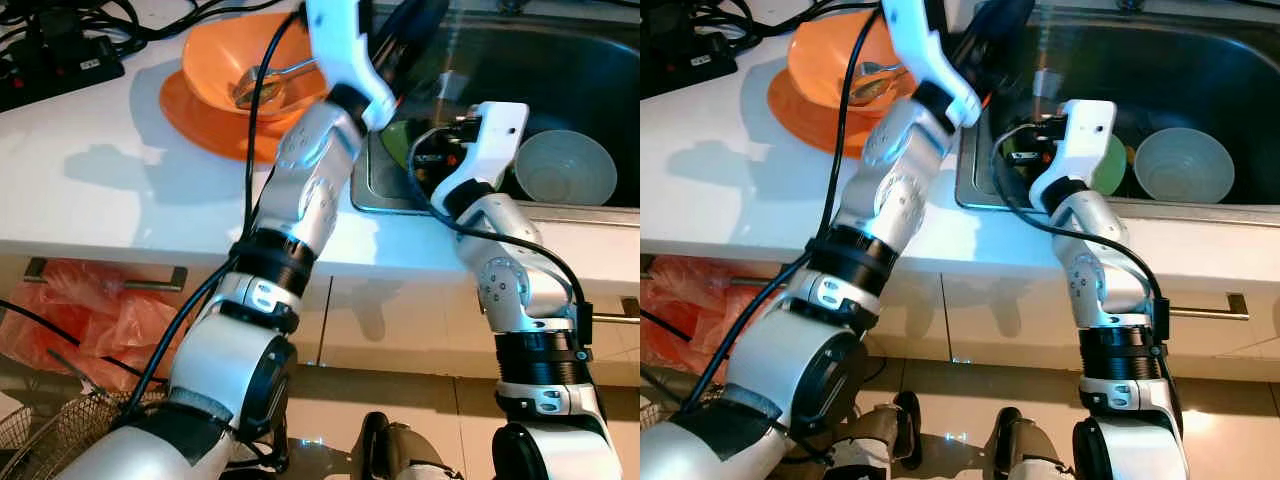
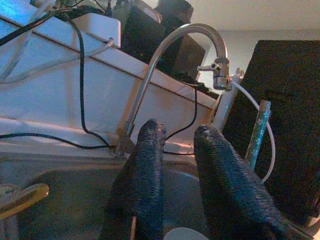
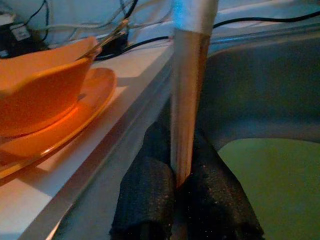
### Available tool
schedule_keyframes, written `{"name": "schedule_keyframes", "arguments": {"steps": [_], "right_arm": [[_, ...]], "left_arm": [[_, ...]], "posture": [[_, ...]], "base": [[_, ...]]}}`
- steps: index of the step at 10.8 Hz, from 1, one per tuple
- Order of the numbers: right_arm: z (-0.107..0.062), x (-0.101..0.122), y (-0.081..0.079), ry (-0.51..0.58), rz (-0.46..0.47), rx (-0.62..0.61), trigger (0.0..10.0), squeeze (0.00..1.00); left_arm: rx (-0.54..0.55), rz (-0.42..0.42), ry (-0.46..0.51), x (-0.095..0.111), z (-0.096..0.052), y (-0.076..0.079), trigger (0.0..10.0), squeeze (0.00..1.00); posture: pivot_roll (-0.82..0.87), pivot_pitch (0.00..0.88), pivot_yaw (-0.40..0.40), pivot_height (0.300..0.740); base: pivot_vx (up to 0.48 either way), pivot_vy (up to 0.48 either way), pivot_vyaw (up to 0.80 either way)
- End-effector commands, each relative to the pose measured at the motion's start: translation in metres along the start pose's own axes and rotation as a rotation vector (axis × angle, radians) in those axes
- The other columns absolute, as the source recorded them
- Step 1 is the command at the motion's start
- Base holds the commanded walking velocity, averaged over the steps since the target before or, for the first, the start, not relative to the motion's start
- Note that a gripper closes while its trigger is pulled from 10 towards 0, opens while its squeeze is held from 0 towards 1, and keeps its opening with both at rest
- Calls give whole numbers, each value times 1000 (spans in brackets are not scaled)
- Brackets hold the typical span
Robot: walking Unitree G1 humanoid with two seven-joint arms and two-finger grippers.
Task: Kitchen organization
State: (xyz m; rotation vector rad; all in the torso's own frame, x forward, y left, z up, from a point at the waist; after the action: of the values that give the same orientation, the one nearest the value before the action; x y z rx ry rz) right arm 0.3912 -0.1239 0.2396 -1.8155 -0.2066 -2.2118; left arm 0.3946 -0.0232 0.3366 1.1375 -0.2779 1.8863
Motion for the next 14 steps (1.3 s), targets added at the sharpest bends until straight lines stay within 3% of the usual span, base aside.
{"name": "schedule_keyframes", "arguments": {"steps": [1,2,3,6,7,12,14], "right_arm": [[1,2,-1,10,12,1,0,0],[1,2,0,11,14,-3,0,0],[1,2,1,11,15,-9,0,0],[1,2,6,13,15,-29,0,0],[1,2,9,13,14,-34,0,0],[1,2,16,13,3,-51,0,0],[2,2,19,13,1,-57,0,0]], "left_arm": [[-43,-49,-21,-18,2,24,10000,1000],[-44,-32,-24,-16,1,25,10000,1000],[-56,80,-36,-8,2,28,10000,0],[4,341,-101,7,-6,14,10000,0],[41,402,-168,0,-26,1,10000,0],[145,349,-270,-25,-74,-18,10000,0],[147,340,-287,-28,-81,-16,10000,0]], "posture": [[15,222,8,740],[16,222,7,740],[21,225,8,740],[33,228,7,740],[40,230,5,740],[43,233,-9,740],[46,235,-12,740]], "base": [[0,0,0],[0,0,0],[0,0,0],[0,0,0],[0,0,0],[0,0,0],[0,0,0]]}}
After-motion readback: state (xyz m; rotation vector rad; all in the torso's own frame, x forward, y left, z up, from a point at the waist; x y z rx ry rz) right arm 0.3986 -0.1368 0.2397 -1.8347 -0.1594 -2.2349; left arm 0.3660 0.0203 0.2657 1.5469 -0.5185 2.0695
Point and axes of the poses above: a point about 5 cm out from each wrist's last joint towards the gripper, its own z axis pointing out of the wrist towards the gripper, its own x axis along the axis of the wrist's last joint, y = z × x, the point moved 4 cm from there along z, pointing out of the wrist towards the gripper, and after that the axes turned 7 degrees about -z, right-handed, at the moved point
